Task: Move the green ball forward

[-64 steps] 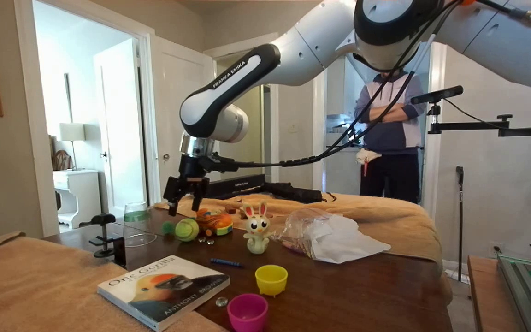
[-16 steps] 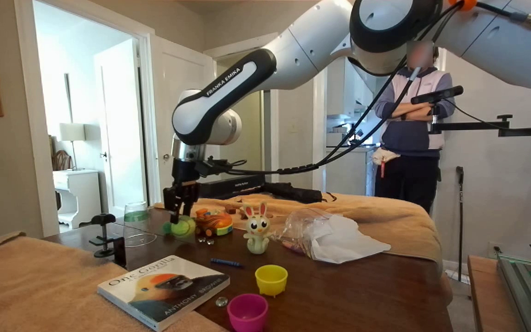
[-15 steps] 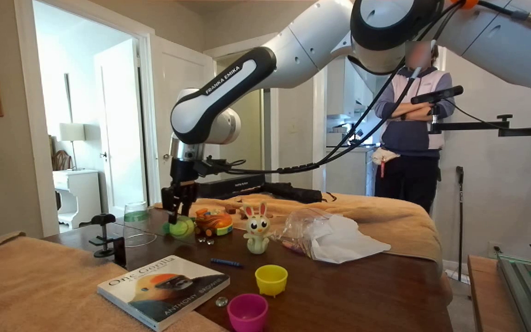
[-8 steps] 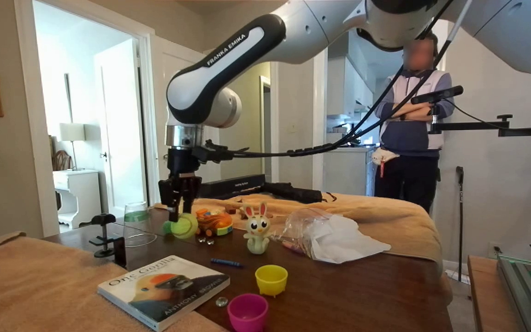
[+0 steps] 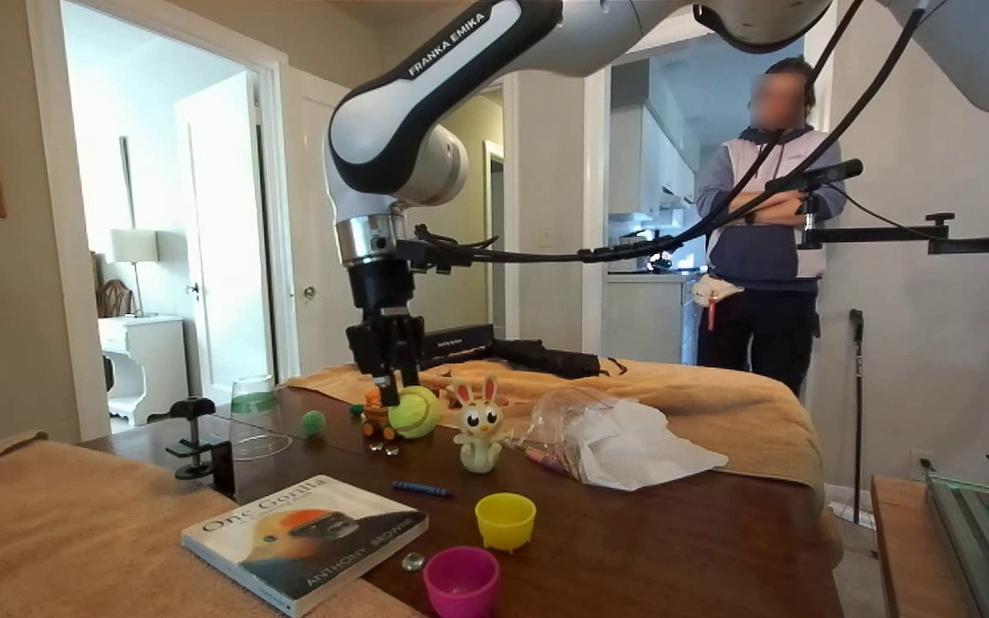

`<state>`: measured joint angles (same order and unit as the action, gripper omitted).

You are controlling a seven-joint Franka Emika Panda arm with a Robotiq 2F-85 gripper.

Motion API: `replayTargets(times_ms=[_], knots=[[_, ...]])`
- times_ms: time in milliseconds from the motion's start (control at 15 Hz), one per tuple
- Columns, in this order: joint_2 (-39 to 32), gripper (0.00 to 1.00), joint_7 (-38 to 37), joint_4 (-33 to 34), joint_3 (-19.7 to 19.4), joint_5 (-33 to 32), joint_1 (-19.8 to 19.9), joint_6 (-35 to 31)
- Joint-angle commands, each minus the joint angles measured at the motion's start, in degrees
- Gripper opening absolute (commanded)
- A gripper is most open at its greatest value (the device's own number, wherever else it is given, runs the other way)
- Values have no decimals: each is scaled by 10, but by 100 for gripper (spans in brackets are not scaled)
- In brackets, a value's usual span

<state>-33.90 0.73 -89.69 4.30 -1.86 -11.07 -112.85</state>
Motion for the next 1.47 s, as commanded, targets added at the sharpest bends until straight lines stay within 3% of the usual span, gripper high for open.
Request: replayTargets(times_ms=[0,600,1400], knots=[[20,27,-9,-24,1,-15,0,47],[-3,27,-16,-8,-3,-24,-1,90],[-4,27,-14,-10,-1,-22,0,78]])
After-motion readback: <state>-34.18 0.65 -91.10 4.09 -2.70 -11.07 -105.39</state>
